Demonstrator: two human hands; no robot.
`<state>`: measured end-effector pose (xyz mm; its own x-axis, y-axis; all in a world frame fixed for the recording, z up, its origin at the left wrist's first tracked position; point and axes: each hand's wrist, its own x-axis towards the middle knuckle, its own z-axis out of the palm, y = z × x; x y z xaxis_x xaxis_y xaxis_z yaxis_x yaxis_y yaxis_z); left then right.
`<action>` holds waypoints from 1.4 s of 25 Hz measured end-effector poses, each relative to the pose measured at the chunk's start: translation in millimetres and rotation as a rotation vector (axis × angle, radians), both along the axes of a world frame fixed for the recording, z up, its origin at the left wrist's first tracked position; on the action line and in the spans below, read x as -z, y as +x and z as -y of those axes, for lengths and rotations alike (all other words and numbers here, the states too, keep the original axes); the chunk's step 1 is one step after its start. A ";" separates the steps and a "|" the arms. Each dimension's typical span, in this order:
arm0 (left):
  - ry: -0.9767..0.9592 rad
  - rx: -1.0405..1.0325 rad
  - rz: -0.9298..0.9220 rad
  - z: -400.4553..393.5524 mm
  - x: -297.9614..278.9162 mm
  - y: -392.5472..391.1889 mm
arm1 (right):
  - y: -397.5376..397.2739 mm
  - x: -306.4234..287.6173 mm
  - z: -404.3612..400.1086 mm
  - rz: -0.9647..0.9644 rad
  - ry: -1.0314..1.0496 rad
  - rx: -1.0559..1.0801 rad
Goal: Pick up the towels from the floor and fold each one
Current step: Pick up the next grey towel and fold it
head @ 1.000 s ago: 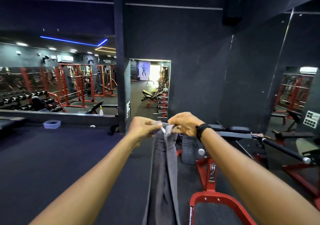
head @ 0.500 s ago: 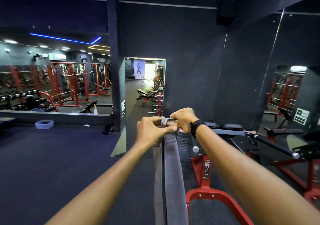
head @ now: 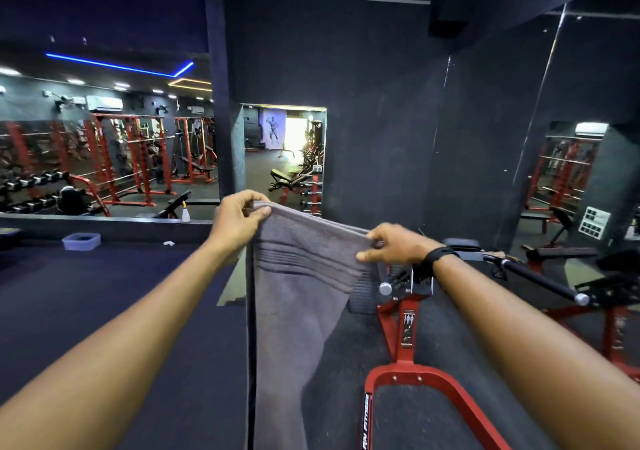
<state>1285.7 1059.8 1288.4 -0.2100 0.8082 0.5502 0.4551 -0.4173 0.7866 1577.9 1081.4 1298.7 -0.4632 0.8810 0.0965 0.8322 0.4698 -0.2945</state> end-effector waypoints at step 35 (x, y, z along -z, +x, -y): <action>-0.693 0.209 0.231 -28.0 32.9 16.4 | 1.0 52.9 -30.8 -0.955 -0.400 0.209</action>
<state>1302.1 1087.8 1255.5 -0.0632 0.9885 -0.1371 0.2127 0.1476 0.9659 1578.8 1112.2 1245.7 -0.1834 0.9827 0.0254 0.2263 0.0673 -0.9717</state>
